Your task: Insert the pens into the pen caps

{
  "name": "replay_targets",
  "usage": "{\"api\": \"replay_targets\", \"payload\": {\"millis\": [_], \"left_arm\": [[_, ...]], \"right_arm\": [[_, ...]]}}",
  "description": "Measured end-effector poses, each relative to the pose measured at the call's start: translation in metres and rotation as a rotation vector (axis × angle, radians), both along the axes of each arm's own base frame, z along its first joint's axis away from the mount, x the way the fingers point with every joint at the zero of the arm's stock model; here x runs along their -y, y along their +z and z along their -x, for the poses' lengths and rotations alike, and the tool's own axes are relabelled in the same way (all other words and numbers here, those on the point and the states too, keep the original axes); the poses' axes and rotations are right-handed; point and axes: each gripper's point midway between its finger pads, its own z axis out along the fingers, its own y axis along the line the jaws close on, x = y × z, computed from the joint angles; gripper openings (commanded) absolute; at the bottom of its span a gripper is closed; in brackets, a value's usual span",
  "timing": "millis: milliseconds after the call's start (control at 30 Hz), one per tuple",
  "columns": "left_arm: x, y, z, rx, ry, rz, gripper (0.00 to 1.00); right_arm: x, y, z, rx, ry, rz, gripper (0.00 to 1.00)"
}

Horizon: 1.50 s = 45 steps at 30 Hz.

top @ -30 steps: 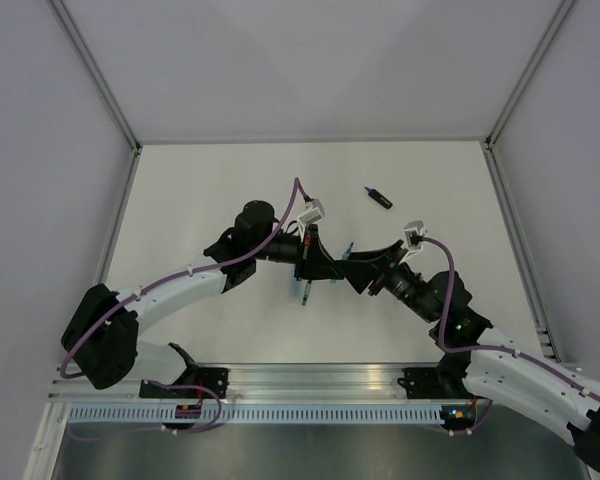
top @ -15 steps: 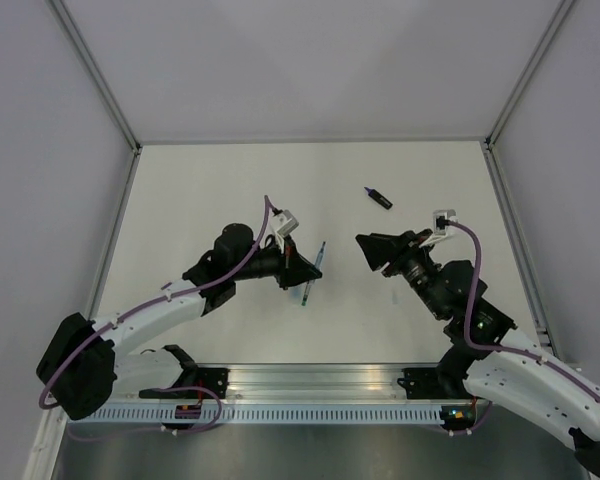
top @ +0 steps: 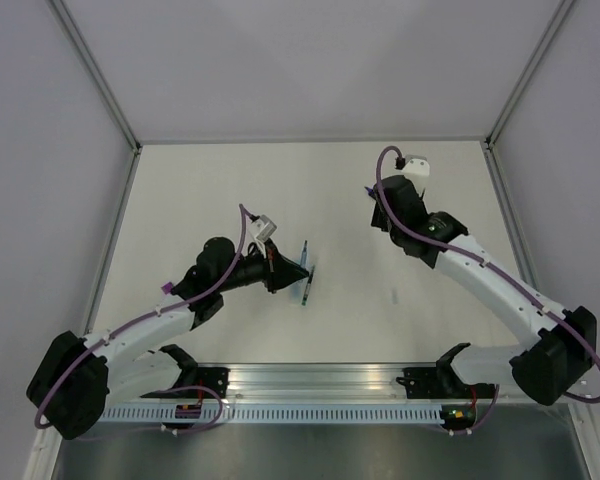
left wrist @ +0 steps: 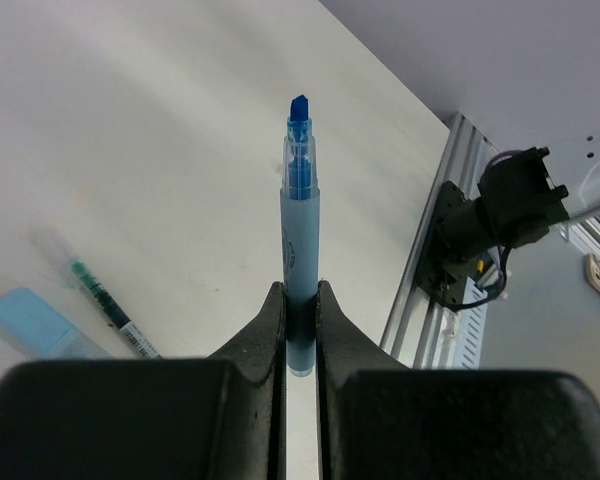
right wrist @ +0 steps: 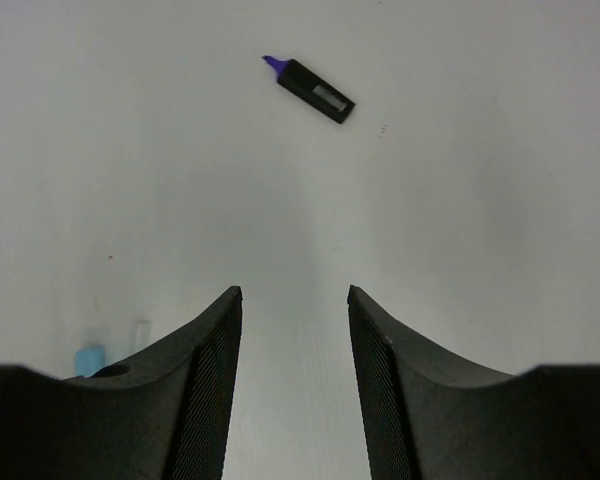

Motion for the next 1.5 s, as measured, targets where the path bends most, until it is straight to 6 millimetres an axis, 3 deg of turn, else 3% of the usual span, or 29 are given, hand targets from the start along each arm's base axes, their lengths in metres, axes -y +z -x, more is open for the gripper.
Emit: {"api": "replay_targets", "payload": {"millis": [133,233,400,600,900,1267,1433,1500], "left_arm": [[-0.016,0.008,-0.002,0.063,0.098,0.022,0.02],[-0.026,0.021,-0.006,0.115,0.16,0.046,0.02],[-0.037,0.033,-0.013,0.168,0.238,0.064,0.02],[-0.044,0.032,-0.018,0.178,0.287,0.05,0.02],[-0.043,0.024,-0.022,0.164,0.295,0.027,0.02],[-0.043,0.009,-0.022,0.132,0.292,-0.017,0.02],[-0.044,0.007,-0.022,0.127,0.291,-0.022,0.02],[-0.044,0.007,-0.022,0.126,0.29,-0.023,0.02]], "right_arm": [[0.028,-0.026,-0.009,-0.15,-0.056,0.041,0.51],[0.033,-0.058,0.007,-0.277,-0.044,0.08,0.48],[0.039,-0.13,0.055,-0.504,-0.021,0.102,0.4],[0.036,-0.172,0.088,-0.641,-0.008,0.048,0.37],[0.042,-0.201,0.102,-0.699,-0.015,0.068,0.37],[0.041,-0.211,0.099,-0.715,-0.017,0.087,0.3],[0.039,-0.212,0.097,-0.705,-0.012,0.078,0.18],[0.039,-0.213,0.096,-0.704,-0.007,0.082,0.08]]}}
